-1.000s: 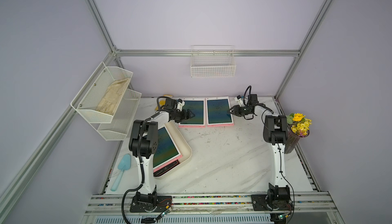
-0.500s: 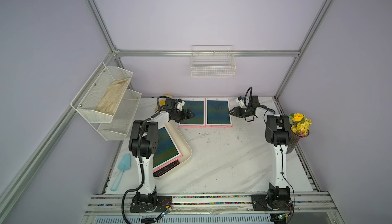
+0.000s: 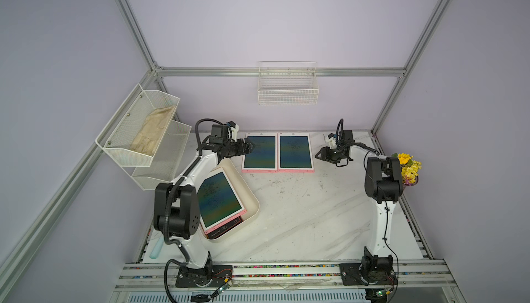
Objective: Take out the writing tablet from the storage box
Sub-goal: Place the writing tablet at the center of the board, then pick up the writing tablet from the storage box.
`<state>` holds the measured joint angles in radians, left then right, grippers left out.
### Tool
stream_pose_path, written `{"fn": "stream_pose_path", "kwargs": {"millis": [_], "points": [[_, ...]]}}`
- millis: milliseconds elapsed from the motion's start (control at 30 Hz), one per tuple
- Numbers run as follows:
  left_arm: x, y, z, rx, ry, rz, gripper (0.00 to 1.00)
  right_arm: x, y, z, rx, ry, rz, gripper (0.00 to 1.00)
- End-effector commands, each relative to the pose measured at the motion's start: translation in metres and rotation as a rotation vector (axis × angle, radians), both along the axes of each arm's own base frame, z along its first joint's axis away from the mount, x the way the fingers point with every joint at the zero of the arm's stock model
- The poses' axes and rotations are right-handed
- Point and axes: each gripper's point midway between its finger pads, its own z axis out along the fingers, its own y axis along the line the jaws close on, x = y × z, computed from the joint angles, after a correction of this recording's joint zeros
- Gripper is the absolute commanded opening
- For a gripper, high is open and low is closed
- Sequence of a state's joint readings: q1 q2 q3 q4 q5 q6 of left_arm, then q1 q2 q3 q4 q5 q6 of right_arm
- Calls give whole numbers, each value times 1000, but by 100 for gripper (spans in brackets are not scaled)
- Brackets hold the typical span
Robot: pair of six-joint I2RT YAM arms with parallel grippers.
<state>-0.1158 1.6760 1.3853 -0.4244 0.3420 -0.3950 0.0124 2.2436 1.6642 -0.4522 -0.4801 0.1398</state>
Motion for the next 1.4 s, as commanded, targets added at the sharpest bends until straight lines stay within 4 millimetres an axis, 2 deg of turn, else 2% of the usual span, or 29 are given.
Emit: {"fn": "stream_pose_path", "kwargs": {"millis": [0, 133, 233, 333, 467, 533, 667, 767, 933, 1100, 1167, 1267, 1367], "points": [[-38, 49, -21, 81, 111, 188, 92, -15, 34, 23, -67, -7, 31, 54], [-85, 91, -33, 159, 207, 344, 92, -32, 105, 57, -35, -68, 127, 54], [-122, 122, -26, 241, 237, 473, 93, -48, 160, 76, 14, -91, 205, 55], [-148, 141, -26, 280, 261, 546, 97, -65, 224, 97, 66, -148, 308, 55], [-167, 150, -40, 258, 320, 579, 99, -94, 297, 106, 88, -168, 440, 54], [-171, 149, -49, 247, 363, 573, 99, -104, 325, 108, 90, -186, 483, 54], [-172, 148, -62, 256, 427, 557, 98, -126, 364, 92, 44, -161, 545, 55], [-170, 149, -62, 261, 439, 553, 97, -136, 384, 76, 18, -152, 585, 55], [-169, 148, -59, 251, 437, 557, 97, -141, 406, 62, 2, -146, 610, 55], [-168, 141, -55, 223, 431, 522, 95, -140, 414, 48, -7, -127, 599, 54], [-169, 138, -52, 210, 423, 509, 95, -142, 418, 41, 6, -107, 607, 50], [-176, 140, -52, 223, 424, 522, 95, -144, 422, 37, 21, -93, 618, 48], [-179, 144, -55, 244, 429, 530, 96, -139, 421, 40, 9, -110, 597, 49]]}}
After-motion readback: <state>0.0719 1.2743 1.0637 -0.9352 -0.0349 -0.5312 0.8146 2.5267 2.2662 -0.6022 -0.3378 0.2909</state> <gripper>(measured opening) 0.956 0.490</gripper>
